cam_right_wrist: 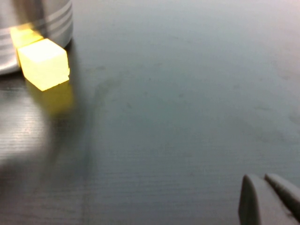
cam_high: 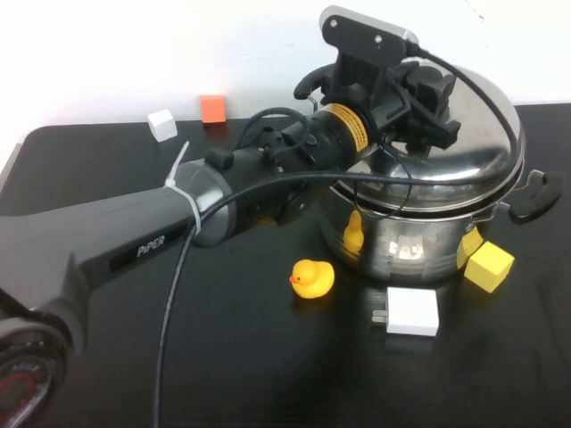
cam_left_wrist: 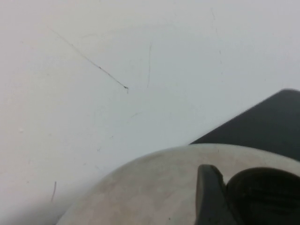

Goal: Cover the pot
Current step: Place the pot lid on the pot

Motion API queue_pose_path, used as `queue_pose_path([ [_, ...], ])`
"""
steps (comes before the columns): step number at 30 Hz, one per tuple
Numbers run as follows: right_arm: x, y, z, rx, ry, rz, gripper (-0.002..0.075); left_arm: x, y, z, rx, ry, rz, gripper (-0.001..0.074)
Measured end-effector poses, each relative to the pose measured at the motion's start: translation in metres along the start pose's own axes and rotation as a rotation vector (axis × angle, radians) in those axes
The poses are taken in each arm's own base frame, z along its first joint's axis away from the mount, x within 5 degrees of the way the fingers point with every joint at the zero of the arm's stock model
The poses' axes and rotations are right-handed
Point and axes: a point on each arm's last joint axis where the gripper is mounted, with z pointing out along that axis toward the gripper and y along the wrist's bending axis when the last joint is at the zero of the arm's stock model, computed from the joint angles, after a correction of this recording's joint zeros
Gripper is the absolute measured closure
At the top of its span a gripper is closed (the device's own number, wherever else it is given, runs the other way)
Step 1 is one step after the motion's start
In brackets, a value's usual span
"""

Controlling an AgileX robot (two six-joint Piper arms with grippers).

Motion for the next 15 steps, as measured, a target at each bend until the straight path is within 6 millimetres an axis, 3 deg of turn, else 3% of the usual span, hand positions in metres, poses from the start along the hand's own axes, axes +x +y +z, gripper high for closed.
queue_pose_path([
  [15, 0.0, 0.0, 0.0, 0.0, 0.0, 0.0, 0.0728, 0.0045, -0.0011, -0.0004, -0.003, 0.013, 0.059, 0.0412],
])
